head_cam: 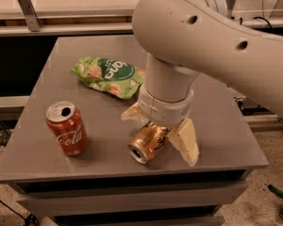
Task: Place orange can upright
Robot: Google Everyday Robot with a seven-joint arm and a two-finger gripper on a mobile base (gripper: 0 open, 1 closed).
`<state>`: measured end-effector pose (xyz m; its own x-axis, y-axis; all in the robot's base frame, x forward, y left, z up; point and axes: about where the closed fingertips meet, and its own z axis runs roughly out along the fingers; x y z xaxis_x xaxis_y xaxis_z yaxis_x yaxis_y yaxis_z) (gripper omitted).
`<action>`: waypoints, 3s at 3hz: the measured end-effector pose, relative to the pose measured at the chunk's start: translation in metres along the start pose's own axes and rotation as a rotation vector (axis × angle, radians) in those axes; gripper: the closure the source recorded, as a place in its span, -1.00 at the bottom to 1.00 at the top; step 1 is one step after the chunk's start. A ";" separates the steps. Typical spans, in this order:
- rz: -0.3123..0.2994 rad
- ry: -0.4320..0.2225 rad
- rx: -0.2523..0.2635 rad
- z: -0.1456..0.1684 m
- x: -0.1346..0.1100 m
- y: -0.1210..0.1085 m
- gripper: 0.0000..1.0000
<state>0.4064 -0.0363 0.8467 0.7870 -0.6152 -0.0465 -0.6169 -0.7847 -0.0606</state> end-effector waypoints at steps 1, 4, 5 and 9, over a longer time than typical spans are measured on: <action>-0.010 -0.013 -0.004 0.004 -0.010 -0.003 -0.63; -0.042 0.016 -0.016 -0.005 -0.046 -0.015 0.23; -0.014 -0.044 0.087 -0.029 -0.025 -0.014 0.73; 0.240 -0.327 0.260 -0.021 0.027 0.005 1.00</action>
Offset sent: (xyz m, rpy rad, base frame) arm -0.0275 0.0395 -0.0190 -0.0737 0.0251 0.0412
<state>0.4244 -0.0579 0.8663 0.6075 -0.6874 -0.3980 -0.7930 -0.5531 -0.2552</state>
